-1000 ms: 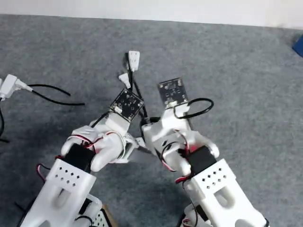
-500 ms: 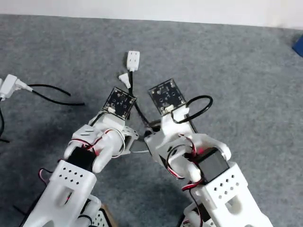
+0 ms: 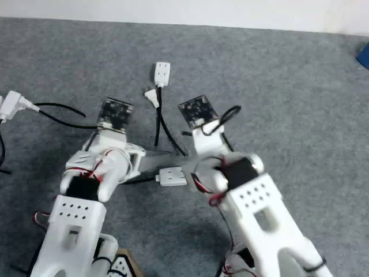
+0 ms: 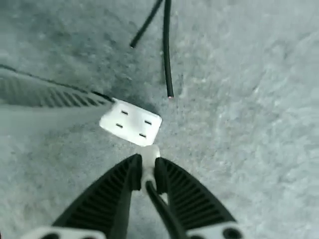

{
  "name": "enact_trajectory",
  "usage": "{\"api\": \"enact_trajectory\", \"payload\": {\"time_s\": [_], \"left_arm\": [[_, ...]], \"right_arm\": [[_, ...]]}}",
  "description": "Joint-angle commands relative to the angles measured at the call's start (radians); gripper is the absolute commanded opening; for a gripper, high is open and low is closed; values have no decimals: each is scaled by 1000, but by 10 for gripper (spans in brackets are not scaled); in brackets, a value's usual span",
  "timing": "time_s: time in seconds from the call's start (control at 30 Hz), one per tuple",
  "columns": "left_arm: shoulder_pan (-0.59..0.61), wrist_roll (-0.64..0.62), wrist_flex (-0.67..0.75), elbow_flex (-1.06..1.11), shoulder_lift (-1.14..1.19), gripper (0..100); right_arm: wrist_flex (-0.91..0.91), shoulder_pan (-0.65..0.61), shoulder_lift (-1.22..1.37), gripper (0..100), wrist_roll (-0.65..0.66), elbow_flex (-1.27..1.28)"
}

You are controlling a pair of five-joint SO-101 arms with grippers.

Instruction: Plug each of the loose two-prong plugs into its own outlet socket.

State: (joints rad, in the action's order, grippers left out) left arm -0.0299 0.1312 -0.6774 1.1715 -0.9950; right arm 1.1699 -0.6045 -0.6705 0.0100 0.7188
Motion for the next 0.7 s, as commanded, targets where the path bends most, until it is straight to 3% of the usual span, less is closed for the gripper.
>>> {"api": "enact_trajectory", "payload": {"time_s": [0.0,0.33,0.67], "left_arm": [[22,5,6,-39,-12,495],[58,5,112,16,-12,495],[58,5,112,15,-12,495]], "right_arm": [[-61,1,82,5,-72,-22],[-71,-18,160,5,-334,-160],[-113,-15,278,5,-342,-159]]}}
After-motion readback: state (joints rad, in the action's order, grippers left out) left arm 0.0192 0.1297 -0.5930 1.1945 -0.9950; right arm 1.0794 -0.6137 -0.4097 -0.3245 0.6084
